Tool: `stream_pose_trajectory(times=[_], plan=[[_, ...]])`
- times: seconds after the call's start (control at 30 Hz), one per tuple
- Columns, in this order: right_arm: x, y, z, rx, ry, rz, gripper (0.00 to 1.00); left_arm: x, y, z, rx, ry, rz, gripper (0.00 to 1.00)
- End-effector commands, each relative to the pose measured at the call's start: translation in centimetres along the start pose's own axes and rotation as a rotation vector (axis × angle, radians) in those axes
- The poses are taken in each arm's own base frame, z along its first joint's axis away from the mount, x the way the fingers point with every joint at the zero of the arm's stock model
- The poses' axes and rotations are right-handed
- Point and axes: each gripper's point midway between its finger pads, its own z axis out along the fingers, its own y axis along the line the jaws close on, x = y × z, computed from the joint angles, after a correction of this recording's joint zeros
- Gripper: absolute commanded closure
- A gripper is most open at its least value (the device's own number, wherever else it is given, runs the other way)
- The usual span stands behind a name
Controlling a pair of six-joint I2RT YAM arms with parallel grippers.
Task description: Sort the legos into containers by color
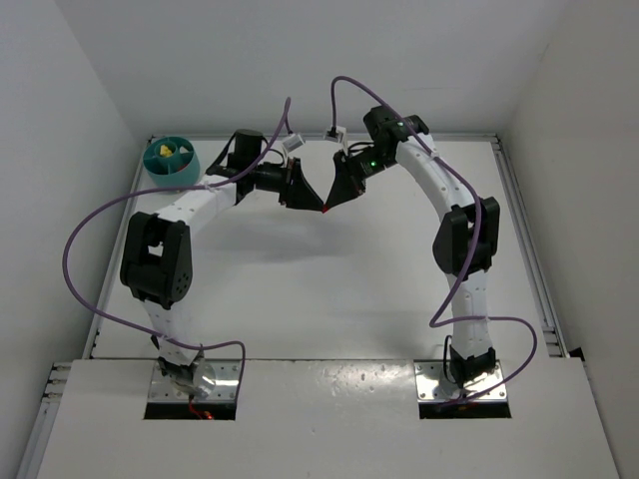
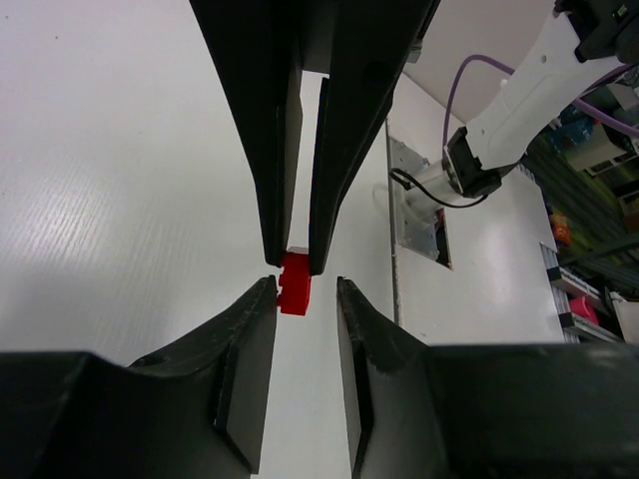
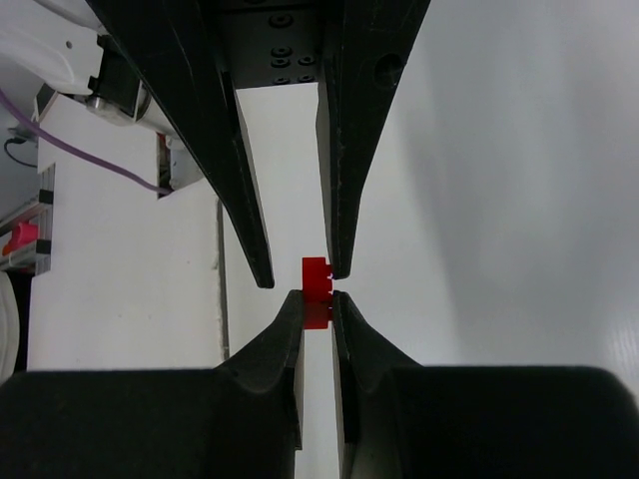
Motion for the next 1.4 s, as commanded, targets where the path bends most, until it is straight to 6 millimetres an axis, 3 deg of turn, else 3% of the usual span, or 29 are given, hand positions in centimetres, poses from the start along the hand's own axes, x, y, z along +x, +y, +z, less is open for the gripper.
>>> stream_pose_trajectory(times=[0.0,0.47,0.83,0.87,0.93,1.03,1.1,1.13,1.17,1.37], plan=[[-1.7,0.3,-0.3,-0.001,-0.033,-0.1,1.0,-0.8,-2.0,0.4,0.055,0.003,0.067,0.65],[-1.5,0.7,0.0,-0.012,-0.021,-0.117,1.0,-0.4,-1.5,0.8,0.034,0.011,0.06,0.61],[-1.3,0.2,0.0,0.015,-0.009,-0.107,0.99,0.1,-1.0,0.8,0.015,0.019,0.049,0.93],[-1.3,-0.3,-0.1,0.038,-0.003,-0.109,0.96,0.1,-1.0,0.8,0.015,0.018,0.061,0.93],[-1.3,-0.9,-0.4,0.093,0.013,-0.091,0.79,-0.1,-0.8,0.3,-0.026,0.016,0.07,0.94],[-0.9,-2.5,-1.6,0.191,0.024,-0.067,0.61,-0.8,0.7,-2.0,-0.124,-0.011,0.066,0.94],[-0.5,-3.2,-2.2,0.26,0.045,-0.058,0.59,-1.6,2.2,-4.7,-0.239,-0.042,0.061,0.96],[0.2,-4.5,-2.8,0.317,0.066,-0.049,0.58,-2.0,3.0,-5.7,-0.29,-0.052,0.051,0.96],[0.8,-5.2,-3.5,0.364,0.083,-0.041,0.56,-2.8,4.8,-8.0,-0.407,-0.066,0.051,0.97],[2.9,-7.3,-5.8,0.496,0.131,0.0,0.51,-6.1,9.4,-16.5,-0.787,-0.049,0.119,0.97]])
